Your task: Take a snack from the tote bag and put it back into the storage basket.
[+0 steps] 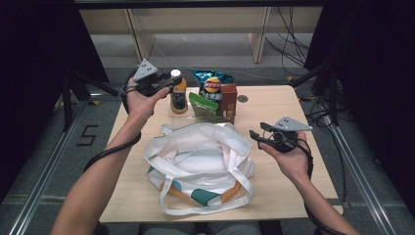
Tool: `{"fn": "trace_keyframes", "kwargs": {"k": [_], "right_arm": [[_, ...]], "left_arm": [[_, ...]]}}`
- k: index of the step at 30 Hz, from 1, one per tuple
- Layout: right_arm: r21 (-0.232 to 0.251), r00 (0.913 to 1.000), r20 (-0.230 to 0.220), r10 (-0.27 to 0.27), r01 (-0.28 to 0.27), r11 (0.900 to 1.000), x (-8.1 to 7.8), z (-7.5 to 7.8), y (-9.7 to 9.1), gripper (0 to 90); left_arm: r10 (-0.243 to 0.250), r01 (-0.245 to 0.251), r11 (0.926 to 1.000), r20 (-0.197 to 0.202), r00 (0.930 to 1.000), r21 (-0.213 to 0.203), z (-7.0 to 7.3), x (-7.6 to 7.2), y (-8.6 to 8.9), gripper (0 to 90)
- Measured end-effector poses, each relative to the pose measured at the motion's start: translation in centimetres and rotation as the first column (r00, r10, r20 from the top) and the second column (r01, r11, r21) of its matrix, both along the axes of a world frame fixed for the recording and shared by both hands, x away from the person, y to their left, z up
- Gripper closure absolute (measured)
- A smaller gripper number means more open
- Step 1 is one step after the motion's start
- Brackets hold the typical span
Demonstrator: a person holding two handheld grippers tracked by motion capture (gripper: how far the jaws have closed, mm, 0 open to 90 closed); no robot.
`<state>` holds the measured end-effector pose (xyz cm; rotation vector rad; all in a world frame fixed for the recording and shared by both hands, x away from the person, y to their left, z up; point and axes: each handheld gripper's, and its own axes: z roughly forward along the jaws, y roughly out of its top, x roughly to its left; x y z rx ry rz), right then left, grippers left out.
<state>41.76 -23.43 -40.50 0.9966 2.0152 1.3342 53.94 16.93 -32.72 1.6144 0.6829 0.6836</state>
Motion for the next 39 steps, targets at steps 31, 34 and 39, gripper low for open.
{"fn": "trace_keyframes", "kwargs": {"k": [31,34,39], "right_arm": [[0.006,0.9997,-0.024,0.003,-0.002,1.0,-0.1,0.1,0.0,46.8],[0.002,1.0,0.002,0.0,0.0,1.0,0.0,0.0,0.0,46.8],[-0.005,0.9999,-0.009,0.006,-0.006,1.0,0.0,0.0,0.0,46.8]], "left_arm": [[0.016,-0.016,0.9997,-0.018,0.9997,0.019,-0.8,1.2,0.0,58.7],[0.018,-0.017,0.9996,-0.021,0.9996,0.022,-0.9,1.4,0.1,58.7],[0.022,-0.022,0.9995,-0.028,0.9994,0.021,-1.1,1.7,0.2,58.7]]}}
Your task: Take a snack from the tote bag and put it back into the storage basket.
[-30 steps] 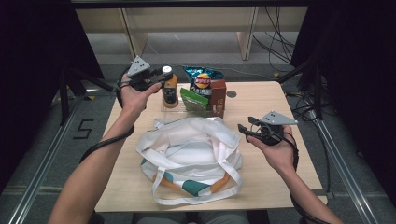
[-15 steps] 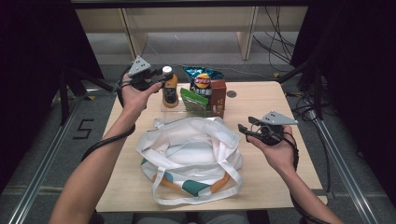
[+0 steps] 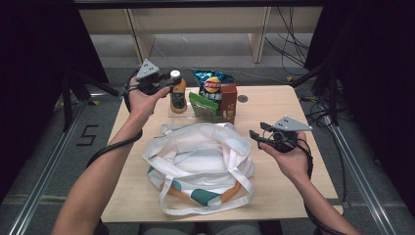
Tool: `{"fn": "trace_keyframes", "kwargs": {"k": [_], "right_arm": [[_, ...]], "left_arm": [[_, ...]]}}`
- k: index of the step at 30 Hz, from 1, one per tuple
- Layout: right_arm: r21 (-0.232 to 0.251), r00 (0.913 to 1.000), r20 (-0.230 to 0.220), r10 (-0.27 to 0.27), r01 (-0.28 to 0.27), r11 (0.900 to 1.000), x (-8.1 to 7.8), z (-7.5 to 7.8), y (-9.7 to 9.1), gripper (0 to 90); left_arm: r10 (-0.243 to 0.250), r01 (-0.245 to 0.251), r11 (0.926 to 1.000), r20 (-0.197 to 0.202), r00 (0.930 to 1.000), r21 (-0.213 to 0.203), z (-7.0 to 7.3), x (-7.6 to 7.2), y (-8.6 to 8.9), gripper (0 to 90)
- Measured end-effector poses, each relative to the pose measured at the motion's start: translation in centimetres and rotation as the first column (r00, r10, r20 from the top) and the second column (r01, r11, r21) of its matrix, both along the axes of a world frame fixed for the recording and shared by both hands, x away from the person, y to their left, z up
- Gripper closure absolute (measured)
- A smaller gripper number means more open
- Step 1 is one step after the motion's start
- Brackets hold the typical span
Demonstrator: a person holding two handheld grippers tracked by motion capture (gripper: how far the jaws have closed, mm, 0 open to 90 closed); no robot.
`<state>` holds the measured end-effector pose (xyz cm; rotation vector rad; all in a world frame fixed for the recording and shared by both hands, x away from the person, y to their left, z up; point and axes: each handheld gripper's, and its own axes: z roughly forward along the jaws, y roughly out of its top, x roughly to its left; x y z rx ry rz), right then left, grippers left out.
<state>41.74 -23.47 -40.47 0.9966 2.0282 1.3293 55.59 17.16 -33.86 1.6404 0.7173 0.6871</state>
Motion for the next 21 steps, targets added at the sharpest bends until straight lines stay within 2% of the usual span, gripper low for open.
{"fn": "trace_keyframes", "kwargs": {"k": [1,3,4,5,6,7,8,10,21], "right_arm": [[0.013,0.9999,-0.011,-0.003,0.003,0.9999,-0.1,-0.1,0.1,46.8],[0.026,1.0,-0.002,-0.005,0.005,0.9997,-0.1,-0.1,0.2,46.8],[0.011,0.9999,-0.013,-0.008,0.008,0.9999,-0.1,0.0,0.1,46.8],[0.016,1.0,-0.007,-0.007,0.007,0.9998,-0.1,-0.1,0.1,46.8],[0.019,0.9999,-0.003,-0.013,0.014,0.9997,-0.1,-0.1,0.2,46.8],[0.011,0.9999,0.01,-0.006,0.006,0.9999,0.0,-0.1,0.1,46.8],[0.016,0.9999,-0.012,-0.011,0.012,0.9998,-0.2,0.0,0.2,46.8],[-0.004,1.0,-0.007,0.005,-0.005,1.0,-0.1,0.0,0.0,46.8],[0.004,0.9999,-0.012,-0.002,0.002,1.0,-0.1,-0.1,0.1,46.8]], "left_arm": [[0.001,-0.001,1.0,-0.001,1.0,-0.005,-0.1,0.0,0.0,58.7],[0.004,-0.004,1.0,-0.006,1.0,-0.005,-0.2,0.1,0.1,58.7],[0.09,-0.098,0.99,0.085,0.9923,0.101,0.1,0.6,0.9,58.7],[0.093,-0.103,0.9879,0.094,0.9913,0.116,0.0,0.7,1.1,58.7],[0.056,-0.066,0.9904,0.088,0.9945,0.121,0.0,0.7,1.1,58.7],[0.04,-0.051,0.9912,0.086,0.9955,0.122,-0.1,0.8,1.1,58.7],[0.057,-0.069,0.9889,0.091,0.9942,0.132,-0.2,0.9,1.2,58.7],[0.07,-0.083,0.9871,0.095,0.9931,0.137,-0.2,0.9,1.2,58.7],[0.05,-0.065,0.9839,0.095,0.9943,0.166,-0.6,1.5,1.4,58.7]]}}
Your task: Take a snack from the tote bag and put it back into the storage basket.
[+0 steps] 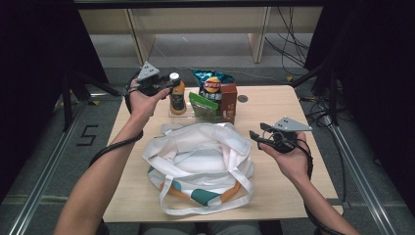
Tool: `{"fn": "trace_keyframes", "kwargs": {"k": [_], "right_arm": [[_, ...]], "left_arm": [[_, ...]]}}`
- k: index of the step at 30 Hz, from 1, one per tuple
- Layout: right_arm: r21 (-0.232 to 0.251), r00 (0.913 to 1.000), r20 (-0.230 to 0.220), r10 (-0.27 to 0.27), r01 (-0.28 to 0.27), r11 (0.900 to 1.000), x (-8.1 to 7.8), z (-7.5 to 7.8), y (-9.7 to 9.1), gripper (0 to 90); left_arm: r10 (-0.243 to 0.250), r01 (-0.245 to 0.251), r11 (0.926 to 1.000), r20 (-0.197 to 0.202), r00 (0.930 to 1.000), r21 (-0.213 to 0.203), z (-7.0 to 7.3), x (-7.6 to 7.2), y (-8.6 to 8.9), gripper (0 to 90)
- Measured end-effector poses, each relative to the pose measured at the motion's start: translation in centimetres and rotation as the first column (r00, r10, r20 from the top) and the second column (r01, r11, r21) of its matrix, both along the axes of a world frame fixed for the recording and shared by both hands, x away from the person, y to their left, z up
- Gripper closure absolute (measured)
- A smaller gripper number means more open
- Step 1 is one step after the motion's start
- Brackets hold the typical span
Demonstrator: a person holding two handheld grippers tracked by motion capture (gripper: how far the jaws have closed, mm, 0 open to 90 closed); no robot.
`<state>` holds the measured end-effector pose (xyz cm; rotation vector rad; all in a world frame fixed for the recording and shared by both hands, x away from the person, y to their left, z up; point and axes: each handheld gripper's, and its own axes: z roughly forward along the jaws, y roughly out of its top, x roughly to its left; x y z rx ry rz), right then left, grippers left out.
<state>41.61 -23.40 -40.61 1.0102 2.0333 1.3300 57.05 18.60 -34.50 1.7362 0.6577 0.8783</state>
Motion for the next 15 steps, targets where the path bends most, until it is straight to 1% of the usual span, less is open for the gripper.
{"fn": "trace_keyframes", "kwargs": {"k": [2,3,4,5,6,7,12,13,14,15], "right_arm": [[0.0,1.0,0.001,0.0,0.0,1.0,0.0,0.03,0.0,46.8],[-0.002,1.0,-0.001,0.002,-0.002,1.0,-0.01,0.06,-0.04,46.8],[-0.002,1.0,-0.001,0.002,-0.002,1.0,-0.02,0.06,-0.04,46.8],[-0.001,1.0,0.001,0.0,0.0,1.0,0.0,0.03,-0.04,46.8],[0.0,1.0,0.003,0.0,0.0,1.0,0.01,0.01,-0.04,46.8],[-0.002,1.0,0.005,0.001,-0.001,1.0,0.02,0.01,-0.06,46.8],[0.0,1.0,0.002,0.001,-0.001,1.0,-0.01,0.01,0.0,46.8],[0.01,0.9999,0.014,-0.006,0.006,0.9999,0.03,-0.09,0.1,46.8],[0.006,0.9999,0.01,-0.005,0.005,1.0,0.02,-0.08,0.09,46.8],[0.006,0.9997,0.022,-0.006,0.005,1.0,0.1,-0.15,0.1,46.8]], "left_arm": [[-0.001,0.001,1.0,0.0,1.0,0.005,-0.08,0.11,0.06,58.7],[0.003,-0.003,0.9999,0.006,1.0,0.015,-0.1,0.18,0.15,58.7],[-0.007,0.006,0.9989,0.023,0.9997,0.046,-0.03,0.31,0.31,58.7],[-0.012,0.01,0.9986,0.021,0.9997,0.051,-0.08,0.35,0.32,58.7],[-0.016,0.016,0.9994,0.006,0.9999,0.032,-0.25,0.35,0.19,58.7],[-0.017,0.017,0.999,0.006,0.9998,0.042,-0.3,0.4,0.24,58.7],[-0.017,0.017,0.9987,0.005,0.9998,0.049,-0.54,0.58,0.31,58.7],[-0.015,0.015,0.9986,0.004,0.9999,0.052,-0.56,0.6,0.31,58.7],[-0.016,0.016,0.9987,0.001,0.9999,0.049,-0.6,0.62,0.3,58.7],[-0.016,0.016,0.9987,0.0,0.9999,0.048,-0.62,0.63,0.3,58.7]]}}
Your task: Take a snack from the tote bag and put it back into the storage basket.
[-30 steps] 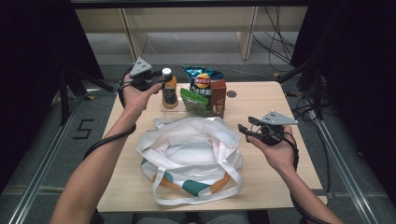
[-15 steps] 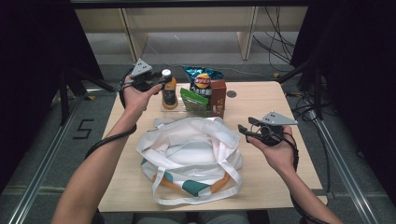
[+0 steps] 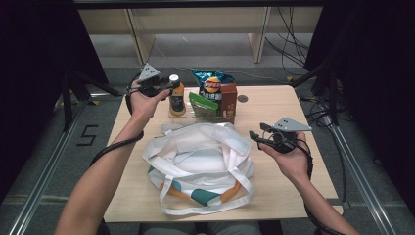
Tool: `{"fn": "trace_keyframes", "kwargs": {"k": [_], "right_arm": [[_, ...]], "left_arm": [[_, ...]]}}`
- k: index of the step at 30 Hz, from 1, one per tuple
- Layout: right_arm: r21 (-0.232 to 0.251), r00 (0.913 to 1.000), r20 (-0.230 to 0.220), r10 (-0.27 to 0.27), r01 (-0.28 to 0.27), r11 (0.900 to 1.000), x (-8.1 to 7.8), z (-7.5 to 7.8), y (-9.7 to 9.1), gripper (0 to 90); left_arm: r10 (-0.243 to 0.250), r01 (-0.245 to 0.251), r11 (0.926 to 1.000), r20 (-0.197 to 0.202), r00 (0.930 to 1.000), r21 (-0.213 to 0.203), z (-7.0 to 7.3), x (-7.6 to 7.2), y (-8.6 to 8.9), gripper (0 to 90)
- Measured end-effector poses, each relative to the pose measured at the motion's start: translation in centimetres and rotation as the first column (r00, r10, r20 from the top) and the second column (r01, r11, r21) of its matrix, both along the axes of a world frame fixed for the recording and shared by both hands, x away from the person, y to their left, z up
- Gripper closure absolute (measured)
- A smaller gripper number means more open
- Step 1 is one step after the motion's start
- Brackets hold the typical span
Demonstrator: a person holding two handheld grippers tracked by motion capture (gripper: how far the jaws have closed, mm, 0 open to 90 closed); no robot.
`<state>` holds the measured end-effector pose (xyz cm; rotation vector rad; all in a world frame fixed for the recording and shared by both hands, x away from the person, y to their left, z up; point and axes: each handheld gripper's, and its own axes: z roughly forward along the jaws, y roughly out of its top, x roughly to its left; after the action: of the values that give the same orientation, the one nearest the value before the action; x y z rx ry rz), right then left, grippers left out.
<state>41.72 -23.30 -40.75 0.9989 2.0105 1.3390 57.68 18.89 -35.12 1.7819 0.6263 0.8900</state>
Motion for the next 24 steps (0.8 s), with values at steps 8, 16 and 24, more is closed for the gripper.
{"fn": "trace_keyframes", "kwargs": {"k": [8,16,24], "right_arm": [[0.003,1.0,-0.002,0.0,0.0,1.0,0.0,0.0,0.1,46.7],[-0.001,1.0,0.002,0.004,-0.004,1.0,0.0,0.0,0.0,46.7],[-0.005,0.9997,-0.022,0.014,-0.015,0.9999,0.0,0.1,0.0,46.7]], "left_arm": [[0.001,-0.001,0.9999,-0.002,1.0,0.015,-0.2,0.2,0.1,58.7],[-0.011,-0.019,0.9813,-0.156,0.9877,-0.192,-1.6,-0.5,-1.3,58.7],[-0.008,-0.023,0.9823,-0.161,0.9869,-0.186,-1.9,-0.4,-1.3,58.7]]}}
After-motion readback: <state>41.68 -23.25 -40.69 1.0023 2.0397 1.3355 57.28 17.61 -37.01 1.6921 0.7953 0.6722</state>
